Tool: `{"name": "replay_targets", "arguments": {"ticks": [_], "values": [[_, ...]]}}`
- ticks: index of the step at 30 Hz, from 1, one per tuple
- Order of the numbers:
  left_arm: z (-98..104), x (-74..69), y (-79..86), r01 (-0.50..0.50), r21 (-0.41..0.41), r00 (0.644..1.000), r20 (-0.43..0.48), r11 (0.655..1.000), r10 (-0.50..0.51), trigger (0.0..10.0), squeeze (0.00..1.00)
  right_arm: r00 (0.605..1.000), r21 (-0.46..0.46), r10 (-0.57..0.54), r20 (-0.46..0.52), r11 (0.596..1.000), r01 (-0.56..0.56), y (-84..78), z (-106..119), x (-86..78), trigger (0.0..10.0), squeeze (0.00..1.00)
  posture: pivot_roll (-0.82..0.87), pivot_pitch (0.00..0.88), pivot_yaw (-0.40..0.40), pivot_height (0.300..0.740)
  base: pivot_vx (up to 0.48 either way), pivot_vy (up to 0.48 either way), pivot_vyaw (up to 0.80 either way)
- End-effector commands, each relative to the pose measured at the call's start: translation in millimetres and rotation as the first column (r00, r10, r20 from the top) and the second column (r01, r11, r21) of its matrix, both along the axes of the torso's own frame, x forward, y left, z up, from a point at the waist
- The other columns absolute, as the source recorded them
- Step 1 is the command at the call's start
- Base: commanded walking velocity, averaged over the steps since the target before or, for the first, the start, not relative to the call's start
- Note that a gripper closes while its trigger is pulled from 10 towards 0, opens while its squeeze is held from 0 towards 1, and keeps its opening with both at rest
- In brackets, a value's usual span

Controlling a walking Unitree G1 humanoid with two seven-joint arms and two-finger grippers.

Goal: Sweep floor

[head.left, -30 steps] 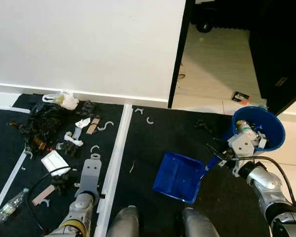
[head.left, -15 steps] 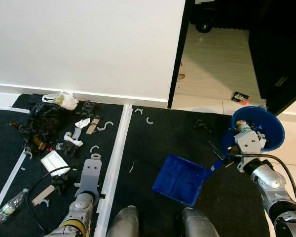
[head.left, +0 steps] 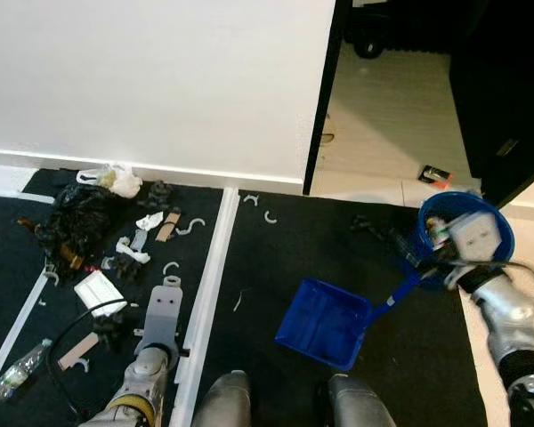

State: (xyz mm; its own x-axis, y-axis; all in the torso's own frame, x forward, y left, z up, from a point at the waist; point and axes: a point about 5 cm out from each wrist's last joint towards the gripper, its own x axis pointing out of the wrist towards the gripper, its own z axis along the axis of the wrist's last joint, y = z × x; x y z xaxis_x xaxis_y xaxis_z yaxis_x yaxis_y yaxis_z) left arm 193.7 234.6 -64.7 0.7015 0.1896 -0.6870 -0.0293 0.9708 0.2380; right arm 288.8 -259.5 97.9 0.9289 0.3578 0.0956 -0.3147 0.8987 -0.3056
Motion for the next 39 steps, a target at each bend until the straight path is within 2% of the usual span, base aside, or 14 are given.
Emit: {"name": "replay_targets", "arguments": {"ticks": [1,5,10,14,18,19,20,22,27,28,30,31,35,39], "values": [[0,-4.6,6.7,-0.009,0.013,1.0,-0.009,1.0,0.01,10.0,0.0,1.0,0.036,-0.023,0.007,0.999,0.023,-6.8,8,0.2,10.0,0.0,0.09,0.068,-0.023,0.74,0.0,0.0,0.0],[0,-2.0,3.3,0.001,0.009,1.0,-0.011,1.0,-0.001,10.0,0.0,0.991,0.111,-0.065,0.113,0.992,0.052,-18.7,70,18.8,10.0,0.0,0.08,0.064,-0.023,0.74,0.0,0.0,0.0],[0,-0.3,0.7,0.002,0.004,1.0,-0.009,1.0,-0.002,10.0,0.0,0.965,0.372,-0.241,-0.103,0.89,0.262,-17.1,43,26.7,10.0,0.0,0.08,0.063,-0.026,0.74,0.0,0.0,0.0],[0,-0.4,0.2,0.002,0.003,1.0,-0.008,1.0,-0.002,10.0,0.0,0.954,0.326,-0.272,-0.125,0.897,0.299,-2.2,23,21.7,10.0,0.0,0.08,0.064,-0.027,0.74,0.0,0.0,0.0],[-1,-3.0,1.5,-0.008,0.003,1.0,-0.012,1.0,0.008,10.0,0.0,0.88,0.128,-0.46,-0.116,0.872,0.473,20.4,7,7.3,10.0,0.0,0.08,0.066,-0.034,0.74,0.0,0.0,0.0],[-2,-3.9,1.8,-0.009,0.004,1.0,-0.013,1.0,0.009,10.0,0.0,0.868,0.083,-0.488,-0.087,0.865,0.495,24.5,5,3.1,10.0,0.69,0.08,0.067,-0.037,0.74,0.0,0.0,0.0],[-2,-3.9,1.8,-0.009,0.004,1.0,-0.013,1.0,0.009,10.0,0.0,0.868,0.083,-0.488,-0.087,0.865,0.495,24.5,5,3.1,10.0,0.69,0.08,0.067,-0.037,0.74,0.0,0.0,0.0],[-2,-5.3,2.5,-0.012,0.005,1.0,-0.015,1.0,0.012,10.0,0.0,0.855,0.051,-0.513,-0.08,0.854,0.517,31.4,2,-3.1,10.0,1.0,0.08,0.067,-0.037,0.74,0.0,0.0,0.0],[-3,-8.0,3.5,-0.014,0.005,1.0,-0.02,1.0,0.014,10.0,0.0,0.819,0.055,-0.574,0.004,0.818,0.573,39.2,4,-15.3,10.0,1.0,0.08,0.072,-0.038,0.74,0.0,0.0,0.0],[-4,-8.3,3.1,-0.013,0.004,1.0,-0.022,1.0,0.013,10.0,0.0,0.803,0.054,-0.594,0.041,0.804,0.592,40.3,5,-18.8,10.0,0.77,0.07,0.074,-0.037,0.74,0.0,0.0,0.0],[-4,-8.4,2.9,-0.012,0.004,1.0,-0.022,1.0,0.012,10.0,0.0,0.794,0.053,-0.605,0.062,0.797,0.602,41.0,5,-20.9,10.0,0.77,0.07,0.074,-0.037,0.74,0.0,0.0,0.0],[-4,-8.4,2.6,-0.011,0.003,1.0,-0.023,1.0,0.011,10.0,0.0,0.785,0.047,-0.616,0.063,0.787,0.615,43.3,2,-24.0,10.0,0.0,0.07,0.074,-0.037,0.74,0.0,0.0,0.0],[-4,-7.8,1.9,-0.009,0.001,1.0,-0.023,1.0,0.009,10.0,0.0,0.771,0.027,-0.636,0.006,0.771,0.636,48.2,-12,-31.0,10.0,0.0,0.07,0.077,-0.04,0.74,0.0,0.0,0.0],[-4,-7.6,1.0,-0.011,-0.001,1.0,-0.021,1.0,0.011,10.0,0.0,0.668,0.027,-0.74,-0.08,0.668,0.744,38.3,-31,-43.9,10.0,0.0,0.08,0.076,-0.045,0.74,0.0,0.0,0.0]]}}
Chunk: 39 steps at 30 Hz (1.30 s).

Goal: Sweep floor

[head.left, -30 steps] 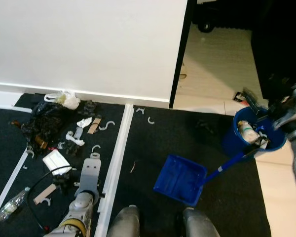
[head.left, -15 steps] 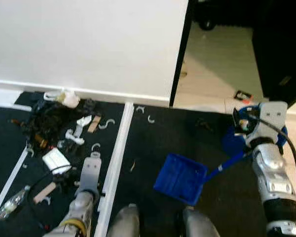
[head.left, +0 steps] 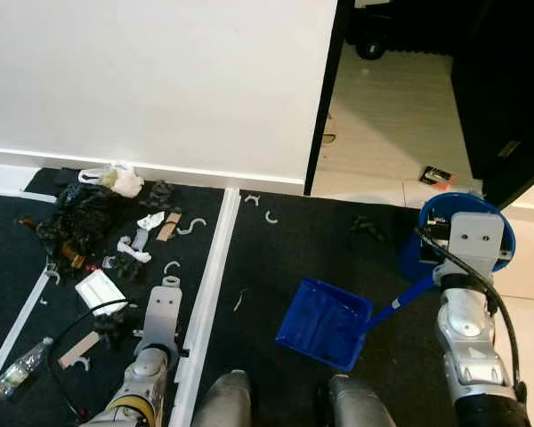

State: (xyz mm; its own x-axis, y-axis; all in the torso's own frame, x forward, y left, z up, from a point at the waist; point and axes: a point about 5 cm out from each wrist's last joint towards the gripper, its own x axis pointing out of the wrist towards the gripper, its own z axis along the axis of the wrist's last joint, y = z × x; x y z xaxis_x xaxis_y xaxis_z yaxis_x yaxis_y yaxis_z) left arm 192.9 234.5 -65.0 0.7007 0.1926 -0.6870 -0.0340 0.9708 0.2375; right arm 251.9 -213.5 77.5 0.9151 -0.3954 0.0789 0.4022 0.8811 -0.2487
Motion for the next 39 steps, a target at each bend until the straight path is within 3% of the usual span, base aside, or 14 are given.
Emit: {"name": "replay_targets", "arguments": {"ticks": [1,13,22,26,39], "values": [[-4,-7.1,1.0,-0.006,-0.001,1.0,-0.022,1.0,0.006,10.0,0.0,0.995,0.015,-0.082,-0.055,0.996,0.083,-9.0,-14,-8.7,10.0,0.0,0.08,0.072,-0.044,0.74,0.0,0.0,0.0],[-3,-6.8,3.1,-0.002,0.006,1.0,-0.023,1.0,0.002,10.0,0.0,0.983,0.115,-0.126,-0.133,0.983,0.141,-10.5,-43,-10.6,10.0,0.0,0.08,0.068,-0.039,0.74,0.0,0.0,0.0],[-2,-6.3,4.2,0.003,0.009,1.0,-0.022,1.0,-0.003,10.0,0.0,0.981,0.206,-0.055,-0.189,0.974,0.094,-4.5,-63,-2.5,10.0,0.0,0.09,0.074,-0.032,0.74,0.0,0.0,0.0],[-2,-5.9,5.7,0.002,0.013,1.0,-0.019,1.0,-0.002,10.0,0.0,0.978,0.195,-0.007,-0.211,0.98,0.049,-3.1,-68,2.5,10.0,0.0,0.1,0.078,-0.031,0.74,0.0,0.0,0.0],[-1,-5.4,7.1,0.004,0.016,1.0,-0.018,1.0,-0.004,10.0,0.0,0.976,0.19,0.002,-0.216,0.981,0.04,-9.0,-71,10.3,10.0,0.0,0.1,0.084,-0.026,0.74,0.0,0.0,0.0]]}}
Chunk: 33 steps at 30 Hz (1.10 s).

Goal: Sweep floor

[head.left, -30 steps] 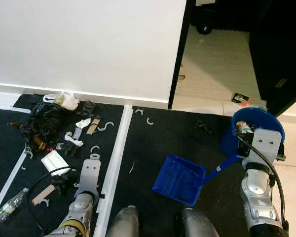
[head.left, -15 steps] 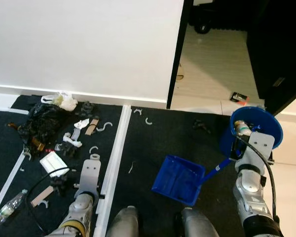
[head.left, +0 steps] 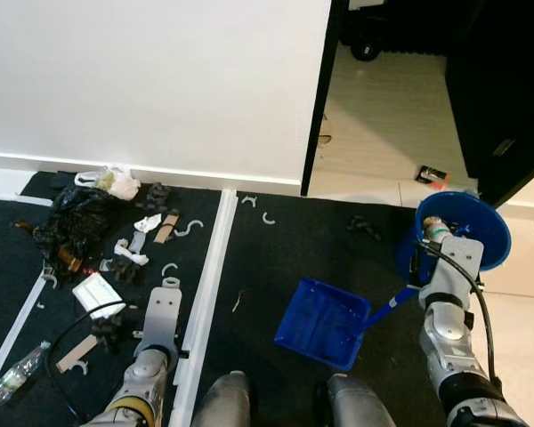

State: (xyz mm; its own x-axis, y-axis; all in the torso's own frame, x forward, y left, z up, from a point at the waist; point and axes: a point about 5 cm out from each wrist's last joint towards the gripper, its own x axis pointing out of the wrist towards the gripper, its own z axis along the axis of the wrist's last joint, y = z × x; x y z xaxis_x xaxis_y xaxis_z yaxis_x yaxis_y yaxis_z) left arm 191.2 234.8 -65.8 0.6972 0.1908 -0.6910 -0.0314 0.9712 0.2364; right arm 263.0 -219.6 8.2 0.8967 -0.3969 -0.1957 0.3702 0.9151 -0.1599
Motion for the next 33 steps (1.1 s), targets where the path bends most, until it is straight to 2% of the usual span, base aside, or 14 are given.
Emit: {"name": "replay_targets", "arguments": {"ticks": [1,10,20,33], "values": [[-0.1,-3.5,6.5,0.003,0.017,1.0,-0.012,1.0,-0.003,10.0,0.0,1.0,0.006,-0.005,-0.002,1.0,0.005,-3.2,-2.0,-0.4,10.0,0.0,0.1,0.084,-0.026,0.74,0.0,0.0,0.0],[0.1,-2.9,6.4,0.005,0.017,1.0,-0.011,1.0,-0.005,10.0,0.0,1.0,0.027,-0.01,0.002,1.0,0.01,-3.0,-3.3,1.0,10.0,0.0,0.11,0.085,-0.024,0.74,0.0,0.0,0.0],[0.7,-2.3,7.6,0.007,0.02,1.0,-0.011,1.0,-0.007,10.0,0.0,0.994,0.143,-0.11,0.021,0.984,0.106,-11.0,-3.8,1.6,10.0,0.0,0.11,0.085,-0.021,0.74,0.0,0.0,0.0],[1.2,-1.4,7.9,0.01,0.021,1.0,-0.011,1.0,-0.009,10.0,0.0,0.996,0.135,-0.08,0.034,0.988,0.075,-10.2,-3.2,2.5,10.0,0.0,0.11,0.085,-0.019,0.74,0.0,0.0,0.0]]}}
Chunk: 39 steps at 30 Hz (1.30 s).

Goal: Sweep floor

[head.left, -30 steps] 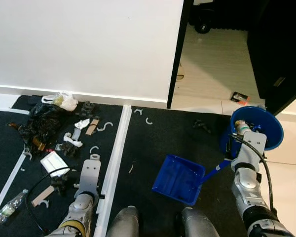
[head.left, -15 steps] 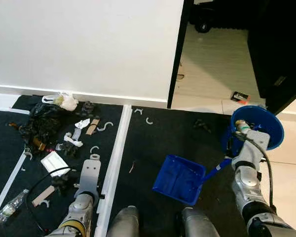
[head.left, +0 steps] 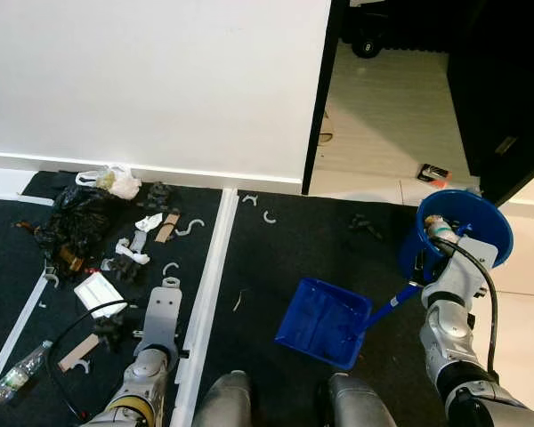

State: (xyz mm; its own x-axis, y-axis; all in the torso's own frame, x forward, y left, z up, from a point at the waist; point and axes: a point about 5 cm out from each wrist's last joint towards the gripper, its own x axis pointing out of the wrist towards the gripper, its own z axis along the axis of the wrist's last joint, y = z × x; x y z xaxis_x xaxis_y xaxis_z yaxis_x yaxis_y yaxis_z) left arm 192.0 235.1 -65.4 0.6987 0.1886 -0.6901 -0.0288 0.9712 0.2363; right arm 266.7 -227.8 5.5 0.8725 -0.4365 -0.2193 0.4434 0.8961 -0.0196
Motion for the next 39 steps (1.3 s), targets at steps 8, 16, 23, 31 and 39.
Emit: {"name": "replay_targets", "arguments": {"ticks": [8,16,23,31,39], "values": [[0,-2.5,7.2,0.006,0.021,1.0,-0.013,1.0,-0.005,10.0,0.0,0.999,-0.031,0.036,0.01,0.999,-0.036,-0.2,2,0.7,0.3,0.0,0.11,0.083,-0.019,0.74,0.0,0.0,0.0],[1,-1.2,6.2,0.006,0.019,1.0,-0.007,1.0,-0.006,10.0,0.0,0.999,-0.042,0.041,0.011,0.998,-0.041,-0.4,2,0.4,0.0,0.0,0.11,0.082,-0.02,0.74,0.0,0.0,0.0],[2,-0.1,6.3,0.007,0.02,1.0,0.0,1.0,-0.007,10.0,0.0,0.999,-0.044,0.035,0.006,0.998,-0.034,-4.8,3,1.5,0.0,0.0,0.11,0.083,-0.022,0.74,0.0,0.0,0.0],[5,3.8,7.3,0.007,0.017,1.0,0.024,1.0,-0.007,10.0,0.0,0.999,-0.048,0.024,0.022,0.999,-0.023,-10.6,10,8.5,0.0,0.0,0.11,0.079,-0.024,0.74,0.0,0.0,0.0],[41,43.9,22.3,-0.048,-0.04,0.965,0.256,0.998,0.057,10.0,0.0,0.992,-0.022,0.048,0.113,0.999,-0.046,-24.0,38,32.7,6.4,0.0,0.11,0.066,-0.03,0.74,0.0,0.0,0.0]]}}
